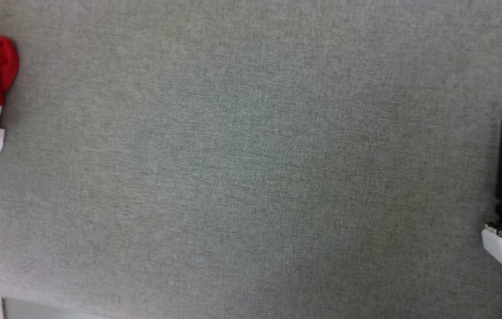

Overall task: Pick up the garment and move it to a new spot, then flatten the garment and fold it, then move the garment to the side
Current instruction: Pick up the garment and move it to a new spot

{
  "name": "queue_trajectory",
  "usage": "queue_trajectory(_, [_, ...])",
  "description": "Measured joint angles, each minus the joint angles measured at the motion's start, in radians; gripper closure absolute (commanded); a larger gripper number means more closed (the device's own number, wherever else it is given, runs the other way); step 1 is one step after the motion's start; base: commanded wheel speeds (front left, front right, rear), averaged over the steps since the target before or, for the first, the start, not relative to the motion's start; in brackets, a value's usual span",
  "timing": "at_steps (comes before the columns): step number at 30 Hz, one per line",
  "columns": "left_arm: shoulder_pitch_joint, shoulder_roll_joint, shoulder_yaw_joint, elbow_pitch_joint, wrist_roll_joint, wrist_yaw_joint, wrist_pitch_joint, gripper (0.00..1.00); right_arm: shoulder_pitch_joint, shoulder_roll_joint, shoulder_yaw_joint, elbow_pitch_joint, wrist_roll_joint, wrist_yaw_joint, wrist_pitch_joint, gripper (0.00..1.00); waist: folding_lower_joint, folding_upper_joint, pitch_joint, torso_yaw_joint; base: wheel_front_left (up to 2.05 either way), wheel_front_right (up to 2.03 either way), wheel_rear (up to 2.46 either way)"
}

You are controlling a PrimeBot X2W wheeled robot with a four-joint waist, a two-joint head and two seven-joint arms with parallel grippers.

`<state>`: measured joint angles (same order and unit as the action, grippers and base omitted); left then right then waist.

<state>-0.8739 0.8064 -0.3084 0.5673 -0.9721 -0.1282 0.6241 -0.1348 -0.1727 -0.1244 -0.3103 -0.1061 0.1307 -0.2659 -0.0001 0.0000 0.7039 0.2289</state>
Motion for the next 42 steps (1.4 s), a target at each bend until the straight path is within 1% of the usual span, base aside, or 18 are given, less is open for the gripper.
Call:
queue_trajectory(3, [-0.012, 0.023, -0.034, -0.032, 0.009, 0.0, -0.035, 1.0, 0.0, 0.011, 0.016, 0.019, 0.004, 0.0, 0.002, 0.0, 0.0, 0.0, -0.037, 0.001, 0.0, 0.0, 0.0])
queue_trajectory(6, [-0.039, 0.068, -0.064, -0.077, 0.021, -0.001, -0.057, 1.0, -0.001, 0.022, 0.036, 0.037, 0.01, 0.0, 0.002, 0.0, 0.0, 0.0, -0.081, 0.002, 0.0, 0.0, 0.0])
queue_trajectory(11, [-0.093, 0.126, -0.115, -0.174, 0.035, -0.001, -0.058, 1.0, -0.005, 0.05, 0.061, 0.065, 0.019, 0.0, 0.002, 0.0, 0.0, 0.0, -0.164, -0.004, 0.0, 0.0, 0.0])
queue_trajectory(13, [-0.125, 0.139, -0.134, -0.215, 0.045, -0.001, -0.05, 1.0, -0.005, 0.063, 0.068, 0.077, 0.021, 0.0, 0.002, 0.0, 0.0, 0.0, -0.197, -0.009, 0.0, 0.0, 0.0])
queue_trajectory(19, [-0.237, 0.154, -0.215, -0.32, 0.073, -0.001, -0.002, 1.0, -0.005, 0.095, 0.084, 0.104, 0.037, 0.0, 0.002, 0.0, 0.0, 0.0, -0.281, -0.038, 0.0, 0.0, 0.0])
queue_trajectory(25, [-0.356, 0.108, -0.306, -0.41, 0.099, -0.001, 0.052, 1.0, -0.005, 0.114, 0.094, 0.124, 0.054, 0.0, 0.002, 0.0, 0.0, 0.0, -0.332, -0.103, 0.0, 0.0, 0.0])
queue_trajectory(30, [-0.448, 0.065, -0.391, -0.471, 0.107, -0.001, 0.086, 1.0, -0.003, 0.119, 0.095, 0.137, 0.066, 0.0, 0.002, 0.0, 0.0, 0.0, -0.365, -0.175, 0.0, 0.0, 0.0])
queue_trajectory(33, [-0.492, 0.035, -0.441, -0.496, 0.107, -0.001, 0.096, 1.0, -0.001, 0.12, 0.091, 0.141, 0.094, 0.0, 0.002, 0.0, 0.0, 0.0, -0.38, -0.223, 0.0, 0.0, 0.0])
queue_trajectory(40, [-0.536, -0.04, -0.541, -0.556, 0.095, -0.001, 0.097, 1.0, 0.0, 0.121, 0.086, 0.151, 0.132, 0.0, 0.002, 0.0, 0.0, 0.0, -0.403, -0.332, 0.0, 0.0, 0.0])
queue_trajectory(42, [-0.541, -0.053, -0.567, -0.574, 0.095, -0.001, 0.09, 1.0, 0.0, 0.121, 0.086, 0.154, 0.135, 0.0, 0.002, 0.0, 0.0, 0.0, -0.409, -0.361, 0.0, 0.0, 0.0])
